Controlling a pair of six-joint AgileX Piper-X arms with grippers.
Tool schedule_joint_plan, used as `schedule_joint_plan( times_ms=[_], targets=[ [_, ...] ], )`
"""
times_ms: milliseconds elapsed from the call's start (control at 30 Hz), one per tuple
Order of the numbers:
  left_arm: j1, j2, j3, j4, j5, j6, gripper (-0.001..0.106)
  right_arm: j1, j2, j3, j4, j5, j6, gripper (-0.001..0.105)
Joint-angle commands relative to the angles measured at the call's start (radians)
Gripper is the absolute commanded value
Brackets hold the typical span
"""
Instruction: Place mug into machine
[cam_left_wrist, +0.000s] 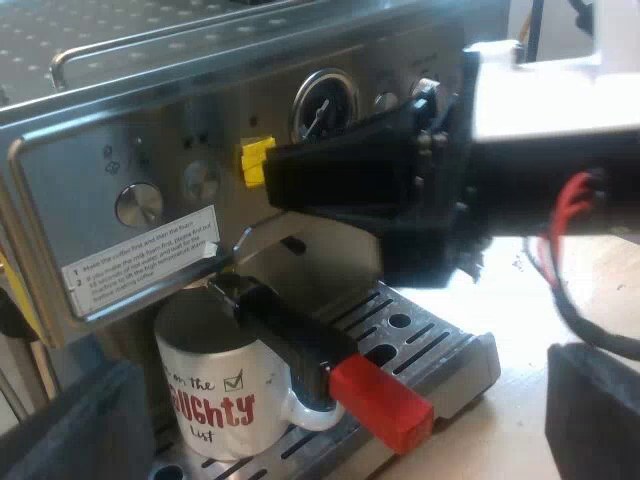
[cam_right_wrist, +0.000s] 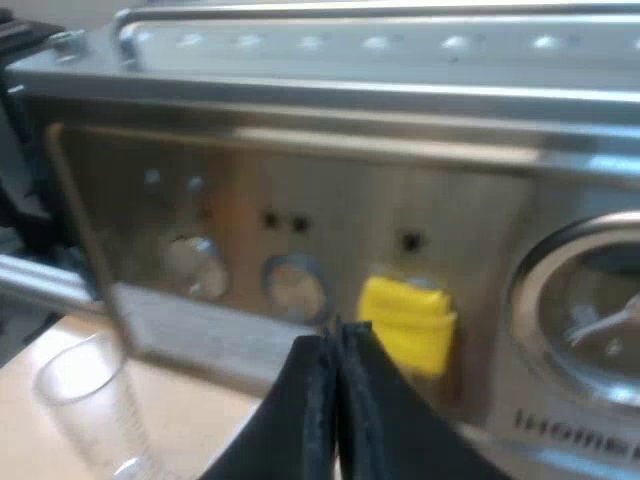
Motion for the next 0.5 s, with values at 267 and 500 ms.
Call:
schedule_joint_plan(
  times_ms=[267,500],
  targets=[
    [-0.003,0.001,-0.009,-0.010,0.029,-0.002,0.081,-0.037,0.035,-0.034,0.023,0.103,-0.043,0.000],
    [-0.003,0.001,-0.009,-0.010,0.029,-0.002,0.081,-0.061,0.059,-0.034,0.010,0.187,-0.107,0.000]
  ],
)
